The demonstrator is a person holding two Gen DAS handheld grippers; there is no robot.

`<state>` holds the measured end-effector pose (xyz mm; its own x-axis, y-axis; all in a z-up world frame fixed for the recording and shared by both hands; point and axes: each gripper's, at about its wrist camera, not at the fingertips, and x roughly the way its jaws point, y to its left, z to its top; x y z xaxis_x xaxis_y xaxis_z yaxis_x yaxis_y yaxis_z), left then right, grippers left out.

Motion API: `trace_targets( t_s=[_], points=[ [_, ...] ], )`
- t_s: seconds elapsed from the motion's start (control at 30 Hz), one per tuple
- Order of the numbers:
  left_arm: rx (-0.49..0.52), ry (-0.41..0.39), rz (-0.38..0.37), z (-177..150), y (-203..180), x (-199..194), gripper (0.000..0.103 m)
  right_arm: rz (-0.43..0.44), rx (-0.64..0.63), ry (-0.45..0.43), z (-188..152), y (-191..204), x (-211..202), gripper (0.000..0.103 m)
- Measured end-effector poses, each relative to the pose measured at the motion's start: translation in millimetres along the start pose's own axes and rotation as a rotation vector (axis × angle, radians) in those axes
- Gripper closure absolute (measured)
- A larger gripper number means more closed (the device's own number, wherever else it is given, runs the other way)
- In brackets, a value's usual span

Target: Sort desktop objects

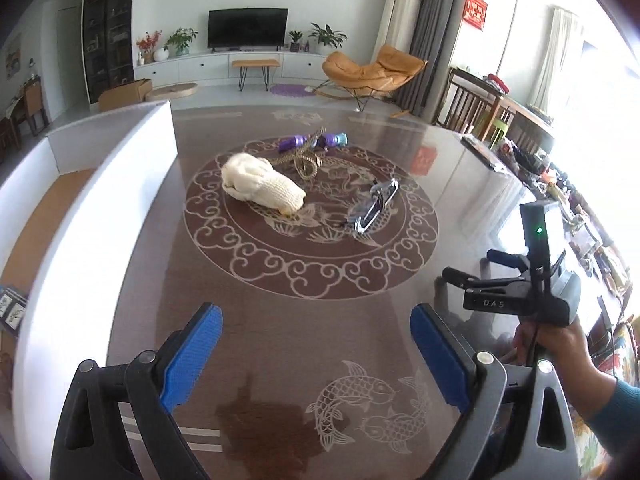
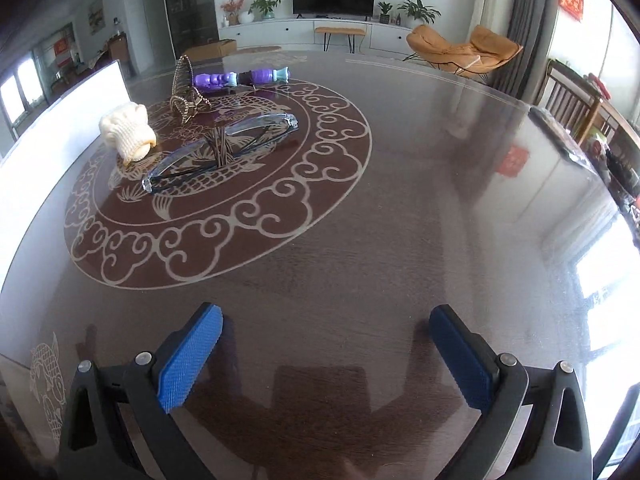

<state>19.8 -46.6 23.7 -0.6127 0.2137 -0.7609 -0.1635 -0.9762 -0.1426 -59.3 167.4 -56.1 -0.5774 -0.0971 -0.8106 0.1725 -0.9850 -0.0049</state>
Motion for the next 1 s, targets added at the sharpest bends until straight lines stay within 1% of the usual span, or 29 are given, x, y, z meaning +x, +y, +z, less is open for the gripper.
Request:
trace_targets(
  t_s=[0.07,0.17,0.37,0.5,0.67,0.8,0.83,1.0],
  points=[
    [-0.020,0.038,0.008,-8,-3,27,0.007,-0.009,0.009,0.000,1,1,1,0.000],
    [-0.048,0.067,0.039,-8,0,59,0.007,-0.012,0.007,0.001,3,3,3,0.000],
    [-0.073,0.073,0.091,1,11,92,0.007,-0.014,0.006,0.002,3,7,3,0.000],
    [-0.065,0.057,0.125,9,12,102,0.007,-0.014,0.006,0.002,3,7,3,0.000],
    [-0.015,0.062,0.200,13,4,112,0.006,-0.014,0.006,0.002,3,7,3,0.000],
    [-0.016,0.062,0.192,12,6,110,0.005,-0.014,0.006,0.002,3,7,3,0.000],
    [-0.012,0.068,0.188,12,5,111,0.000,-0.014,0.006,0.002,3,7,3,0.000],
    [-0.009,0.073,0.183,10,5,110,0.000,-0.014,0.006,0.002,3,7,3,0.000]
  ],
)
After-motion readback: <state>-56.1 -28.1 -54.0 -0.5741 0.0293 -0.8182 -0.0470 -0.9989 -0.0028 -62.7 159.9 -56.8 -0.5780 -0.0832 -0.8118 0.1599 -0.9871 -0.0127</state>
